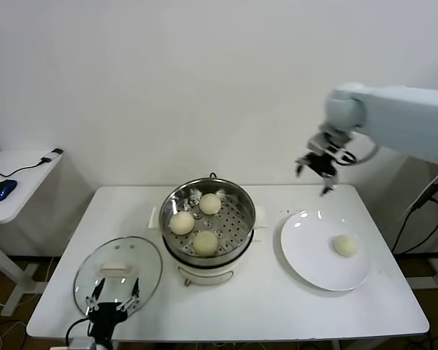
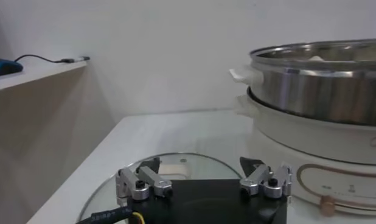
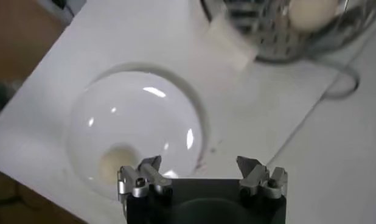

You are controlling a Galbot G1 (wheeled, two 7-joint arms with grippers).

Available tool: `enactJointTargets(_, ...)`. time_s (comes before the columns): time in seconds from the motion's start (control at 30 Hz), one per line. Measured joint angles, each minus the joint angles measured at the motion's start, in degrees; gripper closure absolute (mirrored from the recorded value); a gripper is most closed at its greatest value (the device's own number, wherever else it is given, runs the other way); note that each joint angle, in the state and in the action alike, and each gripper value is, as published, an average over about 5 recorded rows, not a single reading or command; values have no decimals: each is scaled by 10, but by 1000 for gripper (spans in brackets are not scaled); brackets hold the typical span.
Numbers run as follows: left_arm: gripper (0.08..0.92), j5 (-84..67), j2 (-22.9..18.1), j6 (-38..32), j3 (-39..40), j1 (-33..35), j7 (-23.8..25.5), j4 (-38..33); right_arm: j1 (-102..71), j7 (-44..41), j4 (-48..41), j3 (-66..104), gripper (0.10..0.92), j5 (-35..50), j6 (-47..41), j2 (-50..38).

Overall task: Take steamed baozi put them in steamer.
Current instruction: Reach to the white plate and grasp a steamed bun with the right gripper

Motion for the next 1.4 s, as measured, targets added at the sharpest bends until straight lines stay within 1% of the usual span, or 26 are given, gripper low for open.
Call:
enactJointTargets(0.17,177,1,-3,0,-4,6,0,-2,-71,13,-16,43,203,-22,-51,-57)
enactJointTargets(0.4,177,6,-7,0,-6,13,0,-4,-190,26,-56,134,203,-57,-97,-91)
enactJointTargets(0.73,177,10,-9,0,-7,17,0,-1,-318,40,-105,240,203,-95,-127,-93)
enactJointTargets(1.03,177,10,-7,0,-6,16,0,1,-367,50,-139,291,203,-118,-139,-74)
enactJointTargets(1.13,177,10,-6,-1,-6,16,0,2,-374,51,-143,298,232,-123,-142,-69)
enactJointTargets(1.3,177,10,-5,-1,-5,16,-1,2,-378,49,-145,302,355,-128,-146,-68)
enactJointTargets(1.4,177,10,-5,-1,-4,16,-1,0,-377,46,-143,301,384,-128,-148,-69)
